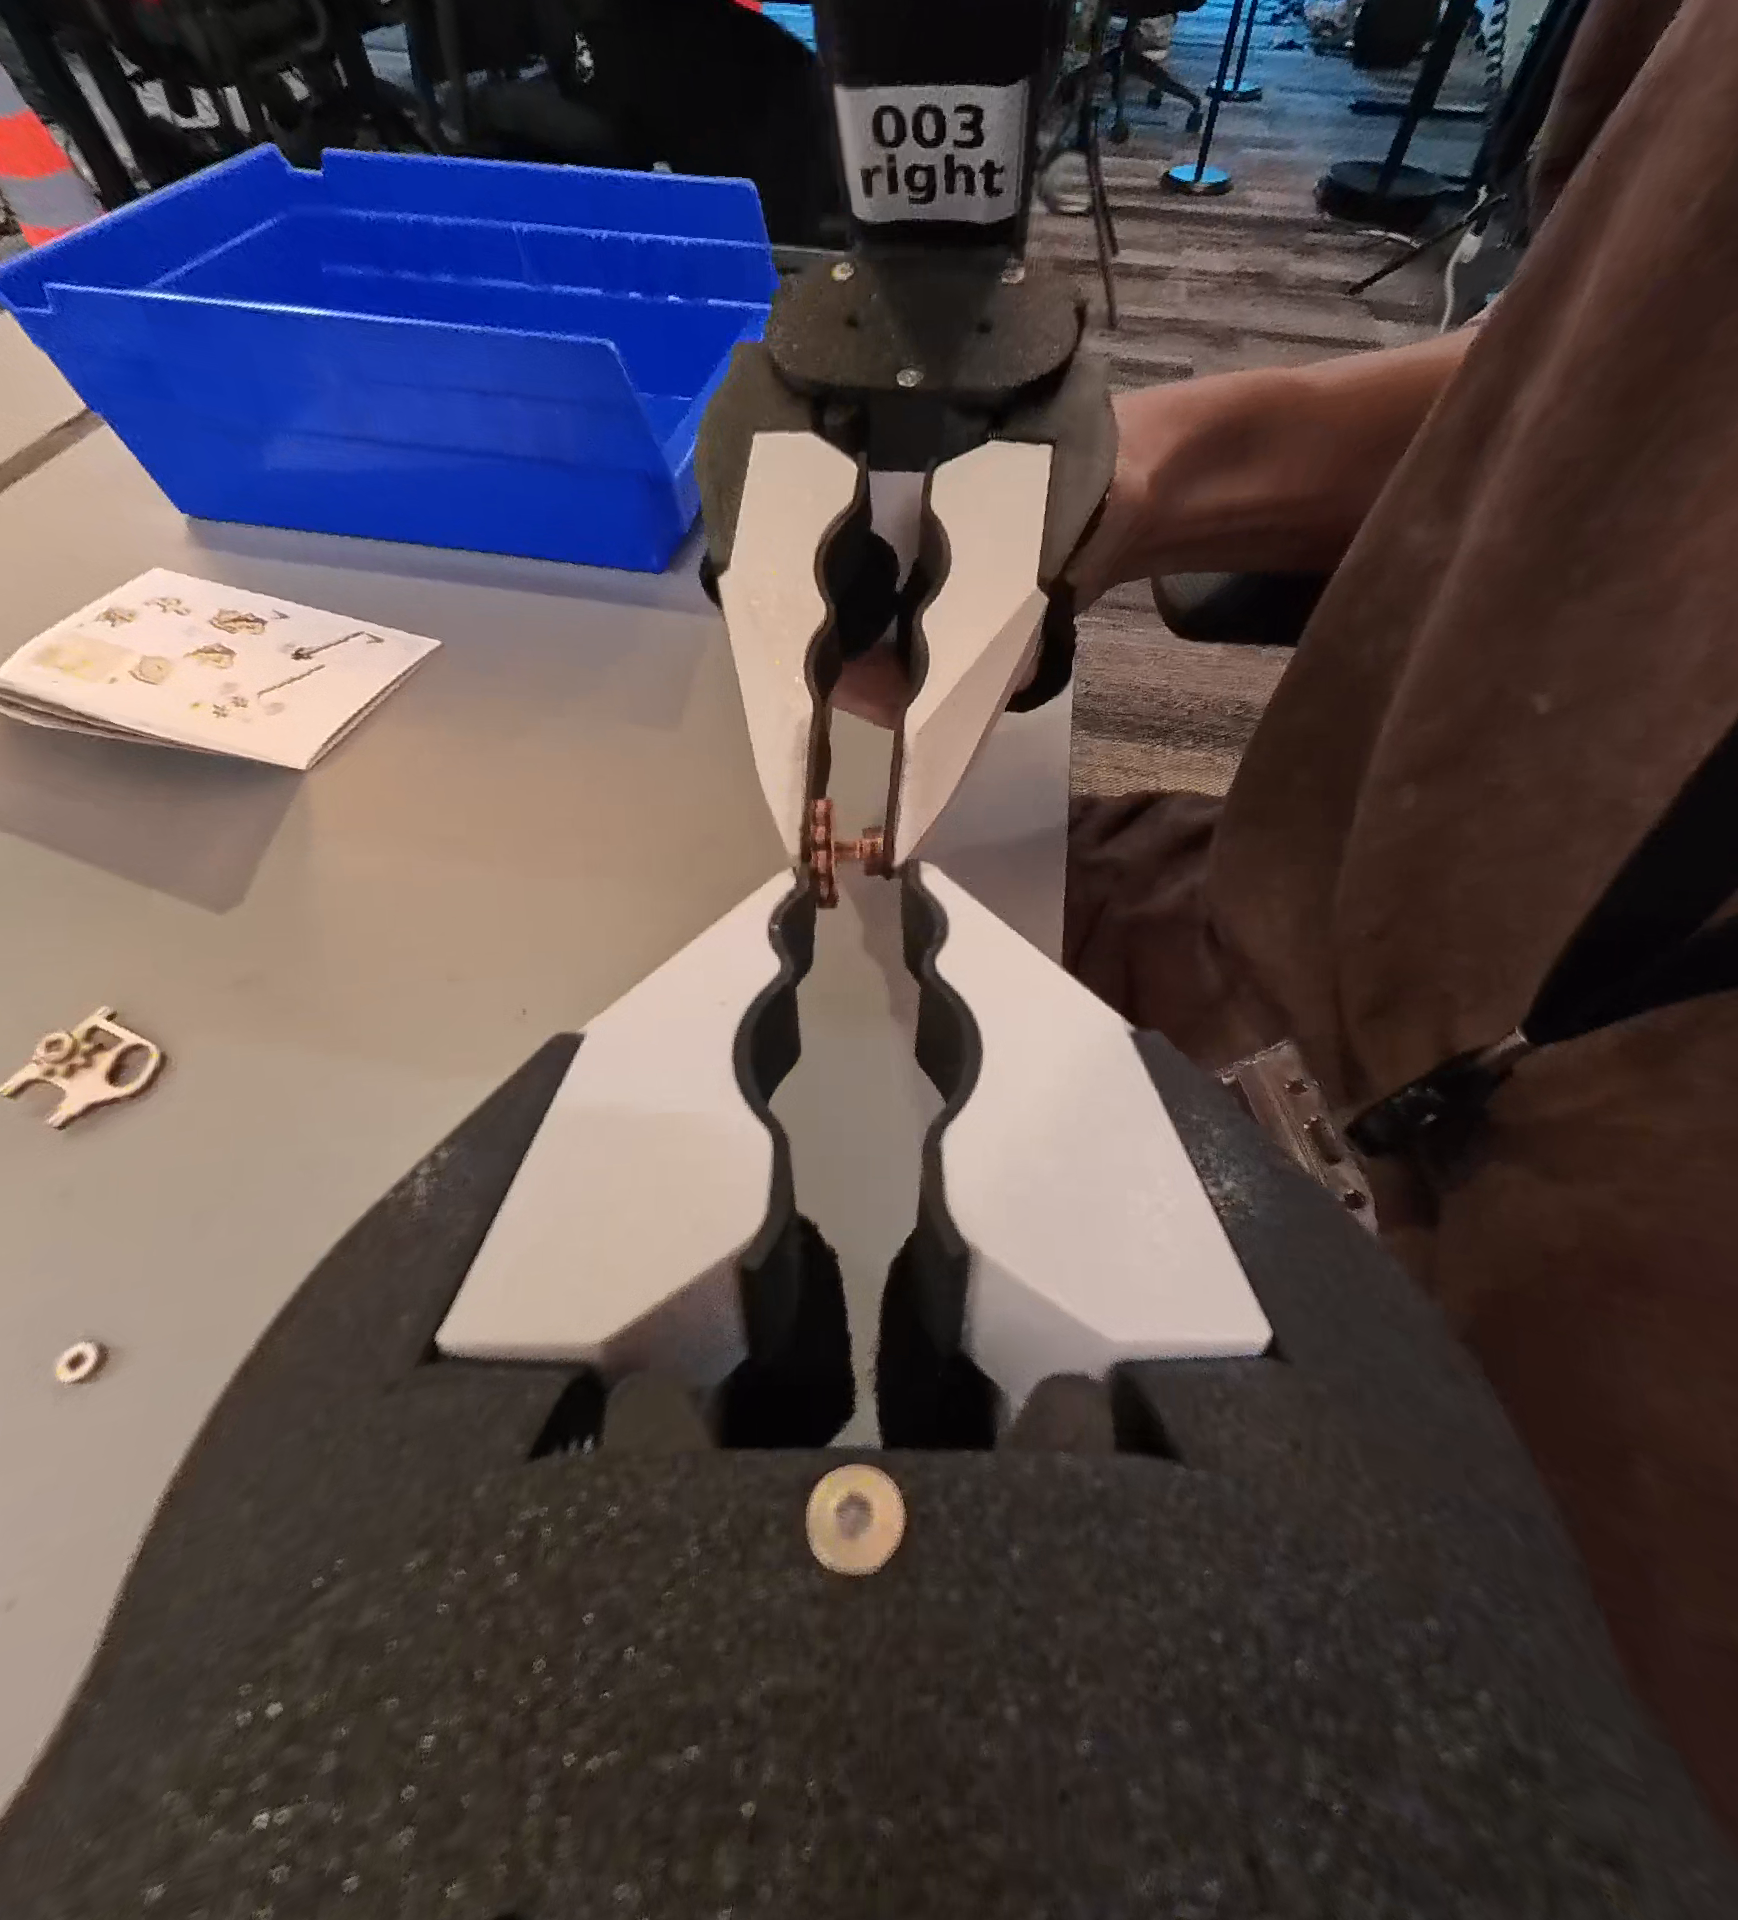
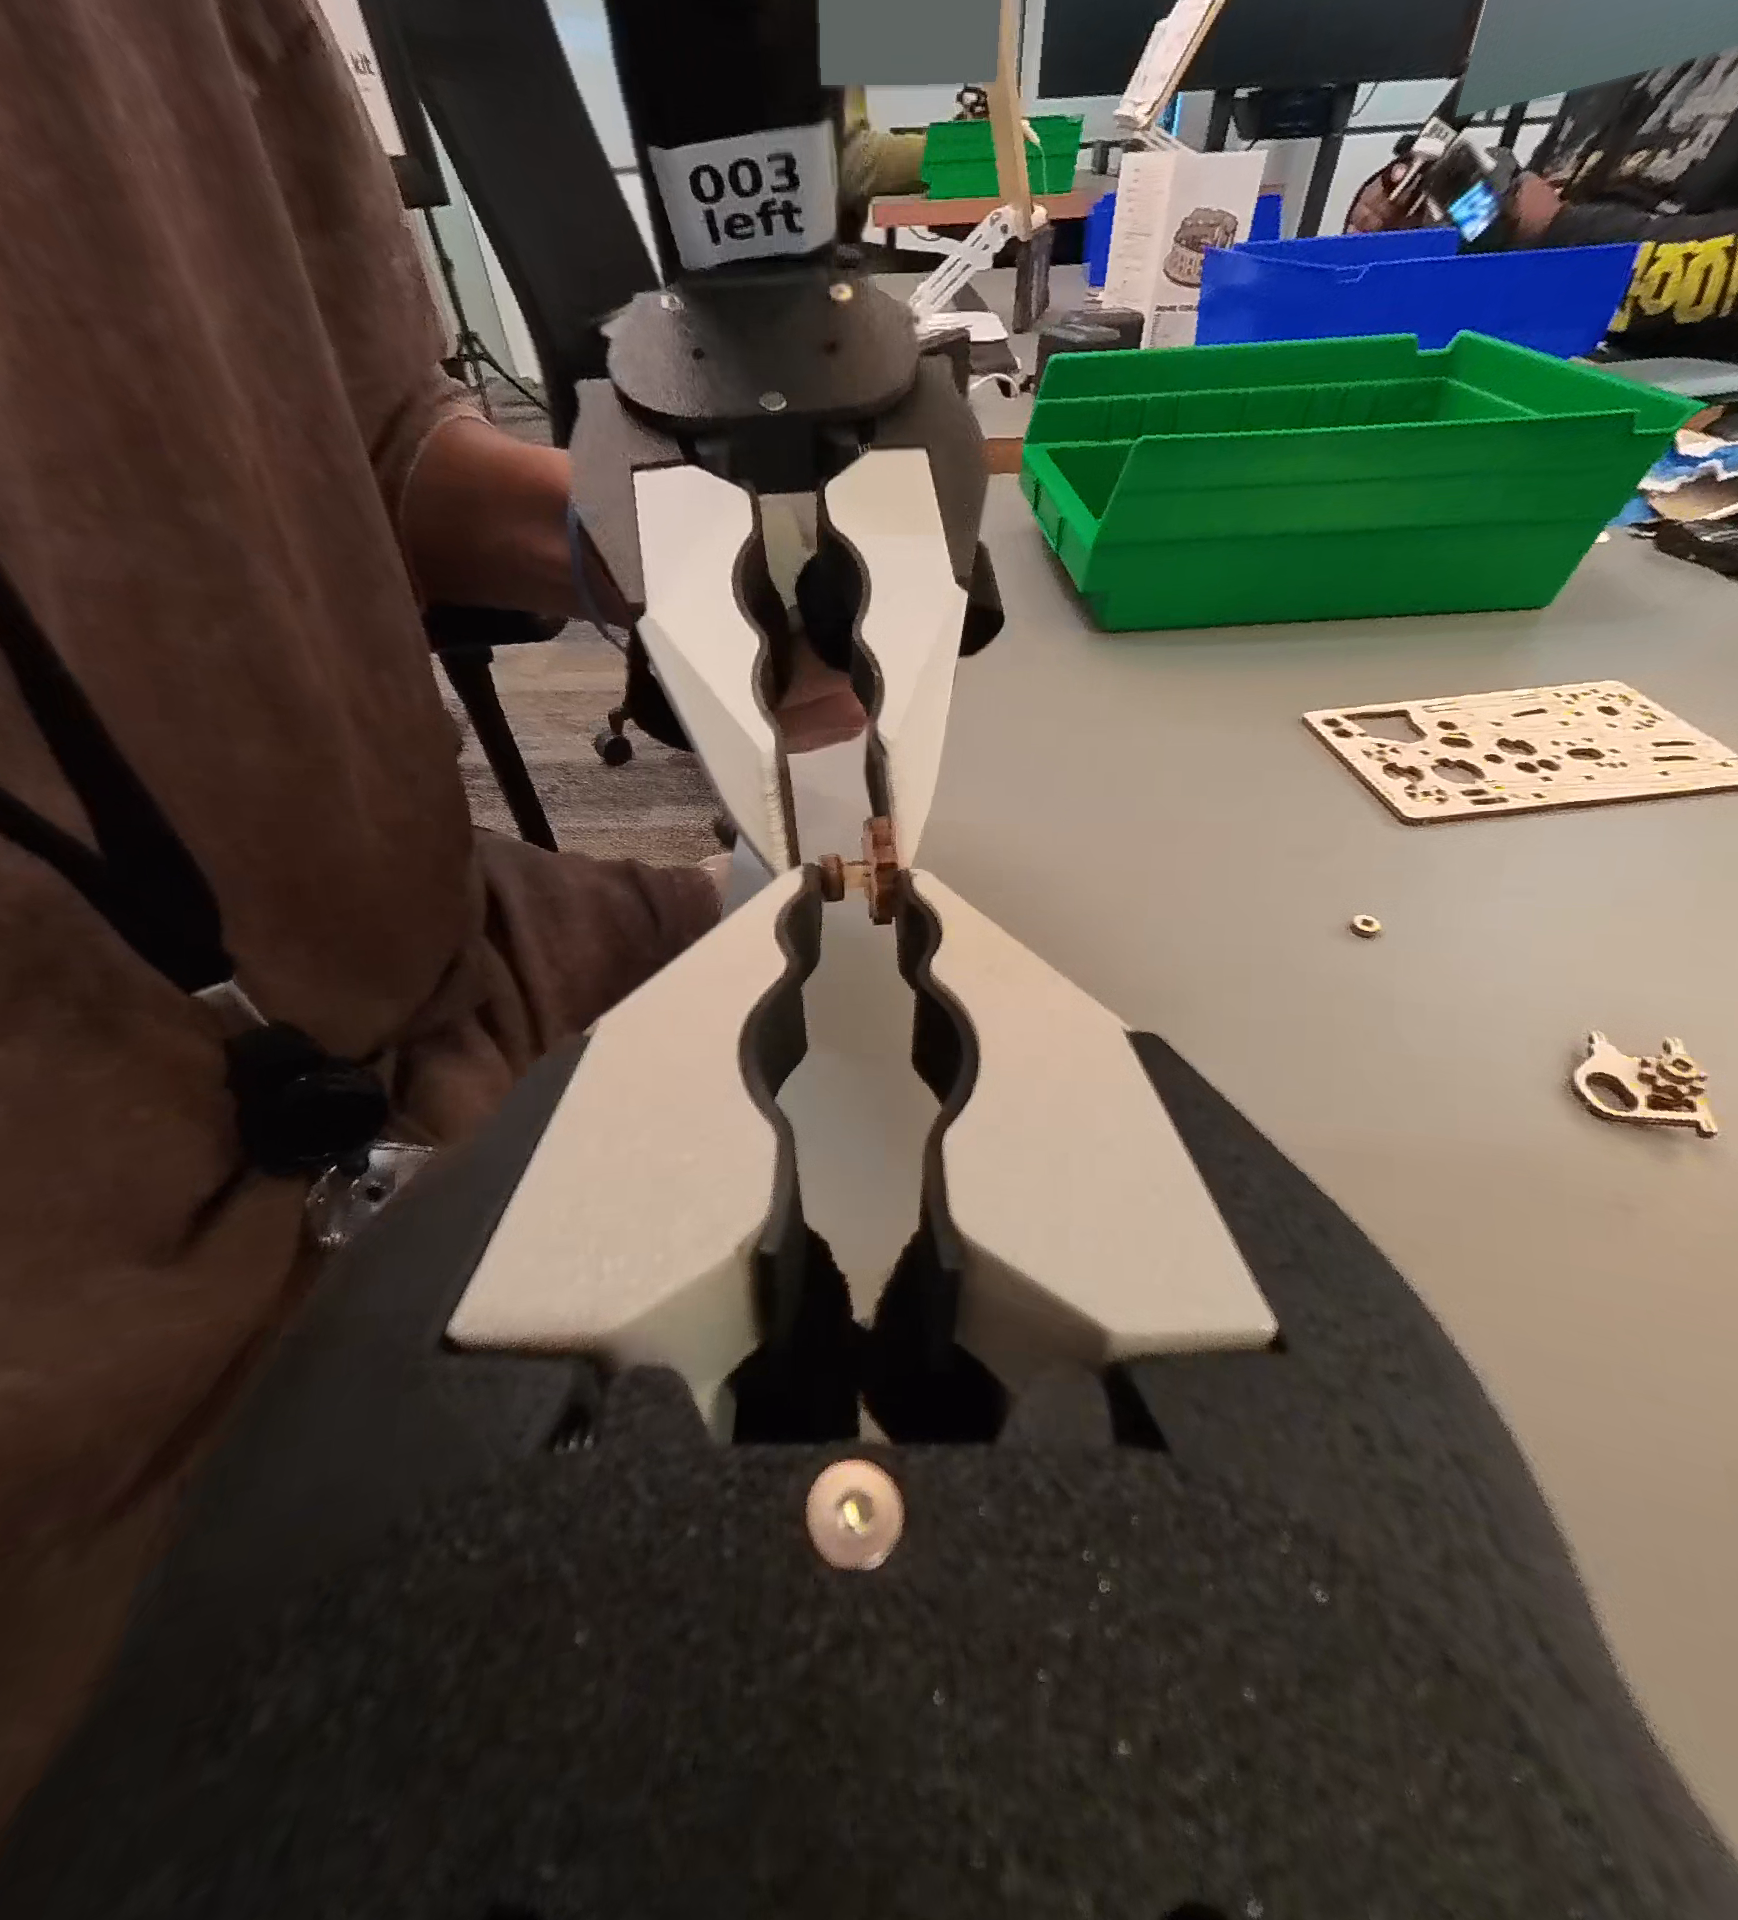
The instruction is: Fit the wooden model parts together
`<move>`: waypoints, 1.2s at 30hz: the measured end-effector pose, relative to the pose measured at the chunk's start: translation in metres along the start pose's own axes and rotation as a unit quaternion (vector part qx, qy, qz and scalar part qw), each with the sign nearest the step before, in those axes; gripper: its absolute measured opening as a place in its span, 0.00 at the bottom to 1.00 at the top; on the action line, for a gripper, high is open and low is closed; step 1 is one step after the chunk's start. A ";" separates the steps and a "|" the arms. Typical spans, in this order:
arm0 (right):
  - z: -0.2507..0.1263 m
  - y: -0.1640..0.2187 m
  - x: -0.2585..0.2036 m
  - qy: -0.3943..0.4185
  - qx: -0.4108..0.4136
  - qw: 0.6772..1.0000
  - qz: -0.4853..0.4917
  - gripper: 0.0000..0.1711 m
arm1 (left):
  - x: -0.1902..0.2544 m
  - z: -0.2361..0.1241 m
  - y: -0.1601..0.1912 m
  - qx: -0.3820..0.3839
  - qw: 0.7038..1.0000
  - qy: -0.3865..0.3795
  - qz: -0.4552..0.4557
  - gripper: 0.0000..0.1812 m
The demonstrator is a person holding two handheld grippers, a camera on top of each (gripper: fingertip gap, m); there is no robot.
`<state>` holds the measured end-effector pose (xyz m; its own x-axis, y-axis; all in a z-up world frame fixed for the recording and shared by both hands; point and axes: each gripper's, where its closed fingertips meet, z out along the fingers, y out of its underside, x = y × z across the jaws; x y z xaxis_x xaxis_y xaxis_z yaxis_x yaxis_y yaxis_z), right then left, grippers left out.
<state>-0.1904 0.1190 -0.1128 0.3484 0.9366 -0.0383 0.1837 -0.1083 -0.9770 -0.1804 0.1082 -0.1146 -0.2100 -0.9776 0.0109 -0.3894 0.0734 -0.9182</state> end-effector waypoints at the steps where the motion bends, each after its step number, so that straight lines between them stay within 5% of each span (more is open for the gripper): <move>1: 0.000 0.001 0.000 -0.001 -0.003 1.000 -0.001 0.08 | 0.000 0.001 0.001 -0.004 1.000 -0.004 0.003 0.08; 20: -0.001 0.017 0.003 0.013 -0.074 0.997 -0.035 0.07 | -0.004 0.007 0.015 -0.071 0.992 -0.073 0.076 0.07; 36: -0.005 0.000 0.010 0.049 -0.018 0.998 -0.036 0.09 | -0.015 0.001 0.003 -0.035 0.992 -0.094 0.077 0.02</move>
<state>-0.1827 0.1263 -0.1120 0.4213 0.9053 0.0539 0.2441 -0.0560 -0.9681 -0.1774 0.1228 -0.1175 -0.1026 -0.9728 -0.2075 -0.4287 0.2314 -0.8733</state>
